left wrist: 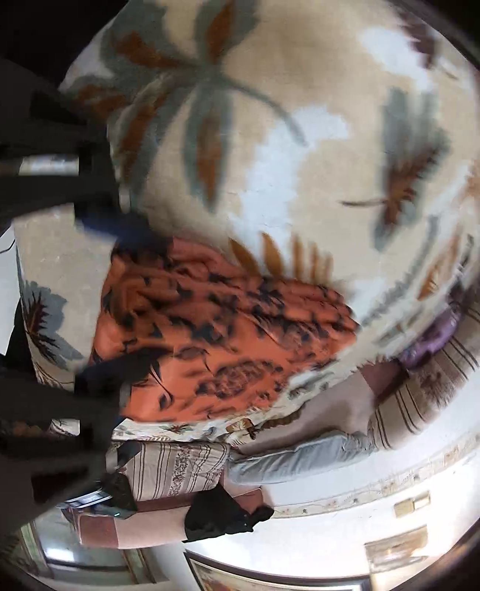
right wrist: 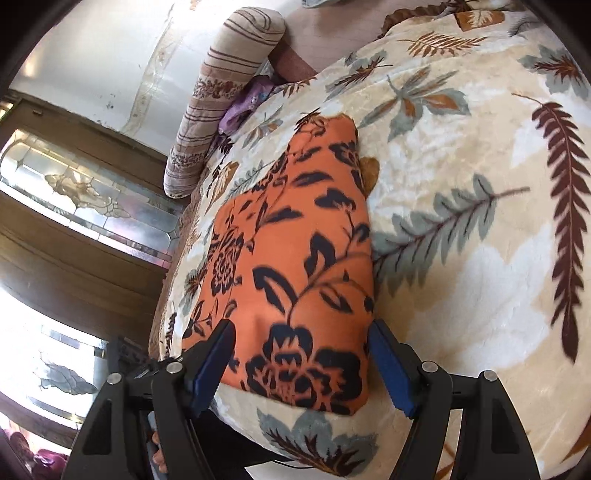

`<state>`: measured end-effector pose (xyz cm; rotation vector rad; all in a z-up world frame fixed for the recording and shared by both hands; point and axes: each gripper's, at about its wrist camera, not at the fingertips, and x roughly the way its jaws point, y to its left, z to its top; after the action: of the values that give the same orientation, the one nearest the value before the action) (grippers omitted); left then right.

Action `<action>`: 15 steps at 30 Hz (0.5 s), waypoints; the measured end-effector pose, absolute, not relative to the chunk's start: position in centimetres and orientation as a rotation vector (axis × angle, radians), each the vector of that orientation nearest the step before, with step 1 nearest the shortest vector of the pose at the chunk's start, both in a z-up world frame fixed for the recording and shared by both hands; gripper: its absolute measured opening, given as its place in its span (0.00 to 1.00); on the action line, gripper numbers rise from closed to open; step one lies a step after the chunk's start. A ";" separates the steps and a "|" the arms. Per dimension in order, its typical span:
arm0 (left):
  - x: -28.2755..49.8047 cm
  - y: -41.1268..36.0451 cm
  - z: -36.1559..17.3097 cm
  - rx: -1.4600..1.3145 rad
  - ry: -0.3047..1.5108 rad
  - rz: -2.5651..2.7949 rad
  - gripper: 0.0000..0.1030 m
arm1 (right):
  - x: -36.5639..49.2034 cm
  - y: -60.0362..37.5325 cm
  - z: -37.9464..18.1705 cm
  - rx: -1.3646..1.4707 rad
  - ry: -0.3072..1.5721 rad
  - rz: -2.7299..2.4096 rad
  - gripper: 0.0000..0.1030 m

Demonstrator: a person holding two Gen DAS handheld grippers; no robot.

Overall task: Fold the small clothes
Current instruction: 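Pinch and straighten the folded bundle's edge with the left gripper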

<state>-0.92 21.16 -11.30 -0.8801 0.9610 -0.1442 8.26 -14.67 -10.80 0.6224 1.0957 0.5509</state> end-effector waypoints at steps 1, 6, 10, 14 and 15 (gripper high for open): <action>-0.7 21.4 -10.1 -0.860 0.921 -0.151 0.71 | 9.0 -14.7 -10.8 0.625 1.106 0.551 0.78; 5.1 21.6 -8.1 -0.745 0.933 -0.197 0.71 | 13.5 -14.9 -11.8 0.691 1.164 0.525 0.79; 10.4 21.4 -9.9 -0.707 1.037 -0.199 0.70 | 16.3 -13.9 -13.2 0.725 1.222 0.551 0.79; 11.9 21.6 -12.3 -0.692 1.096 -0.159 0.60 | 17.7 -12.7 -14.4 0.702 1.261 0.573 0.76; 11.8 21.8 -13.0 -0.722 1.094 -0.156 0.59 | 17.9 -12.4 -14.2 0.664 1.244 0.575 0.70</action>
<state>11.81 21.85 -13.02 -0.7218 1.0943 -0.1557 17.91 -12.44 -14.25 0.6642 1.2445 0.5753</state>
